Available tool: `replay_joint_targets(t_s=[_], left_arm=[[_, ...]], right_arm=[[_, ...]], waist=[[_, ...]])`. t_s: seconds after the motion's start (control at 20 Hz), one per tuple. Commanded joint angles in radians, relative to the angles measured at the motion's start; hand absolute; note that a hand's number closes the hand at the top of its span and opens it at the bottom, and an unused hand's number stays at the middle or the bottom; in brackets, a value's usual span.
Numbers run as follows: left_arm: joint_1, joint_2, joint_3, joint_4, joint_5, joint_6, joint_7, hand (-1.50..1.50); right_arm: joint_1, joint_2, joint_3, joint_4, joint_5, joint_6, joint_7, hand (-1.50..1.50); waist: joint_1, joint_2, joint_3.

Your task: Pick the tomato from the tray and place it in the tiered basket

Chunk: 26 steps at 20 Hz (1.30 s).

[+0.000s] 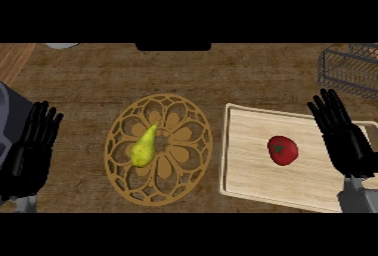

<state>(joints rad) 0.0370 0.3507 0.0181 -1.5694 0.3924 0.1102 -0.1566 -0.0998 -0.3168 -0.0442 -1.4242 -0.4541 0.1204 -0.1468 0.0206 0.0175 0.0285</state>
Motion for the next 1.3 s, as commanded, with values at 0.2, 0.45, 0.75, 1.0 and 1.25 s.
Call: replay_joint_targets(t_s=[0.2,0.45,0.75,1.0,1.25], left_arm=[[-0.136,0.025,-0.102,0.012,-0.185,0.075,0.037,0.0],[-0.139,-0.04,-0.202,0.0,-0.243,0.119,0.093,0.0],[-0.205,-0.137,-0.271,0.09,-0.343,0.221,0.113,0.0],[-0.22,-0.123,-0.258,0.048,-0.333,0.214,0.171,0.0],[-0.224,-0.143,-0.271,0.06,-0.349,0.234,0.179,0.0]], right_arm=[[-0.371,-0.16,0.083,0.0,-0.063,0.233,0.238,1.5],[-0.382,-0.137,0.115,0.146,-0.174,0.281,0.437,-1.5],[-0.538,-0.277,0.057,0.236,-0.469,0.634,0.596,-1.5],[-0.618,-0.463,0.078,0.163,-0.386,0.839,0.627,-1.5],[-0.756,-0.576,0.151,-0.017,-0.215,1.003,0.64,-1.5]], waist=[[0.015,-0.005,-0.028],[0.017,-0.003,-0.027],[-0.01,-0.008,-0.028],[-0.009,-0.016,-0.028],[0.002,-0.021,-0.03]])
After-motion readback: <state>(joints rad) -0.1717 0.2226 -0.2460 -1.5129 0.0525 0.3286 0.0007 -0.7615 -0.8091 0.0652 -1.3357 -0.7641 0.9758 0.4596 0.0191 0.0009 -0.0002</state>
